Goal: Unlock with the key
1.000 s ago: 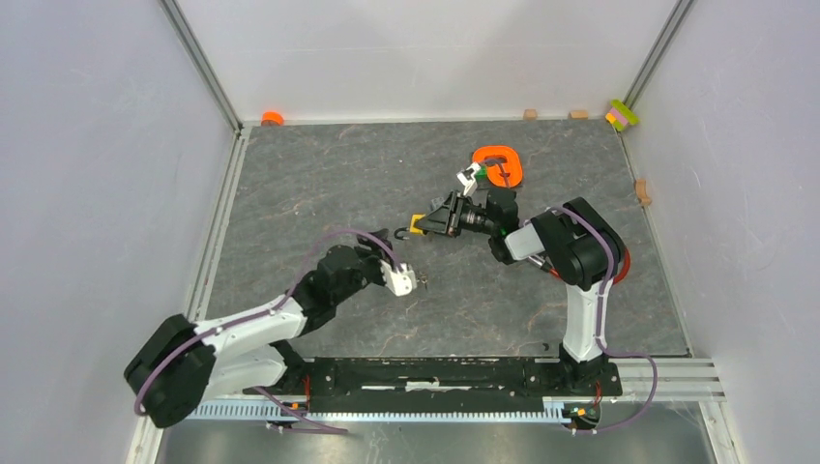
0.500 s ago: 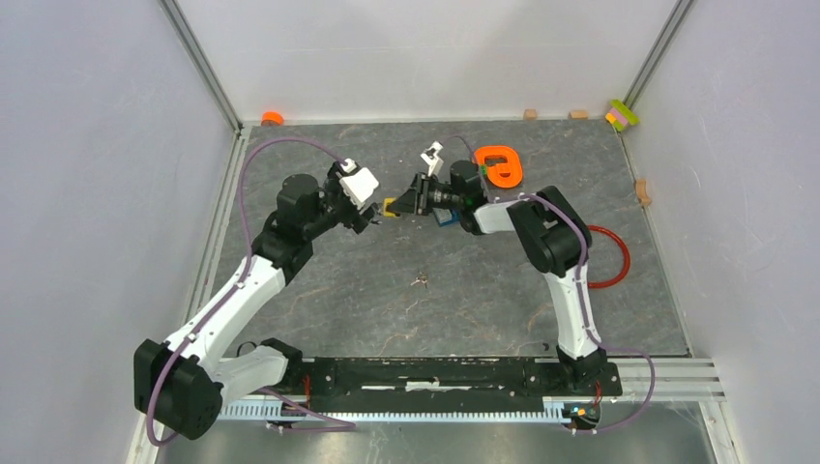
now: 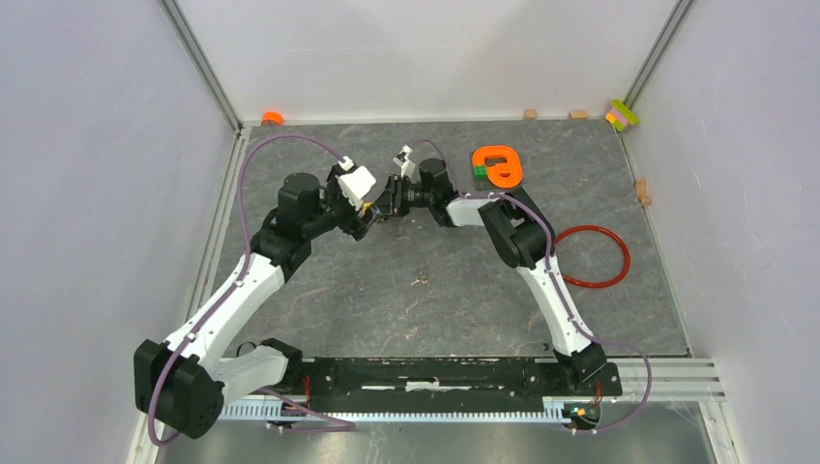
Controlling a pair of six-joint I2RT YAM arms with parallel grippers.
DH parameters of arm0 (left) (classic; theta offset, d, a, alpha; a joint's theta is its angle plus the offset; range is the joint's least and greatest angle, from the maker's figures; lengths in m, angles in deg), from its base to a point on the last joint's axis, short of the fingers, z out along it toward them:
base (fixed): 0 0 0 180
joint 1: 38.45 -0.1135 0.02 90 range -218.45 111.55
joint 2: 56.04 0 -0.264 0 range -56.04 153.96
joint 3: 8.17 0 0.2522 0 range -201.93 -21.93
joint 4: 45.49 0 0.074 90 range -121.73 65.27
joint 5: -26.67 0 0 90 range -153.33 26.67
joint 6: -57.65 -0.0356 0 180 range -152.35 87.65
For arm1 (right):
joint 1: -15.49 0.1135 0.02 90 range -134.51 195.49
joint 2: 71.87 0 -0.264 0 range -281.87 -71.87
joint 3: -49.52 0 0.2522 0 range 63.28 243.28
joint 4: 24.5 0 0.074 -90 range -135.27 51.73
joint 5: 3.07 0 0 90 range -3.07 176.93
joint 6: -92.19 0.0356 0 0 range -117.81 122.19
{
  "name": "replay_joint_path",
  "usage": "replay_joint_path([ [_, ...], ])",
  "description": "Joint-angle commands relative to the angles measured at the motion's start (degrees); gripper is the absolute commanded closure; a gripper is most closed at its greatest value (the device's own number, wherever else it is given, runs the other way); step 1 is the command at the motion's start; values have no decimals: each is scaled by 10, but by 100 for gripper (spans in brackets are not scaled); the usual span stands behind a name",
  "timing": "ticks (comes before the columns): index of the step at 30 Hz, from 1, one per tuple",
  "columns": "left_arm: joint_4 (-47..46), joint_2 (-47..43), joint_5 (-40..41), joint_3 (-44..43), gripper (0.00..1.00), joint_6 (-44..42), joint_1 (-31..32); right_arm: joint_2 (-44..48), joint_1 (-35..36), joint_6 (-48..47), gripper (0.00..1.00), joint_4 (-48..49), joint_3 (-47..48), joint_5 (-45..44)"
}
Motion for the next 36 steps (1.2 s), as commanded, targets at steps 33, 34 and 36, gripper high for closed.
replay_joint_path([
  [33, -10, -6, -30, 4, 16, 32, -4, 53, -18, -346, 12, -291, 149, -84],
  [34, -14, -6, -24, 7, 15, 35, -3, 63, -21, -355, 12, -296, 147, -84],
  [36, -24, -6, -3, 12, 2, 48, -3, 90, -27, -376, 10, -300, 128, -85],
])
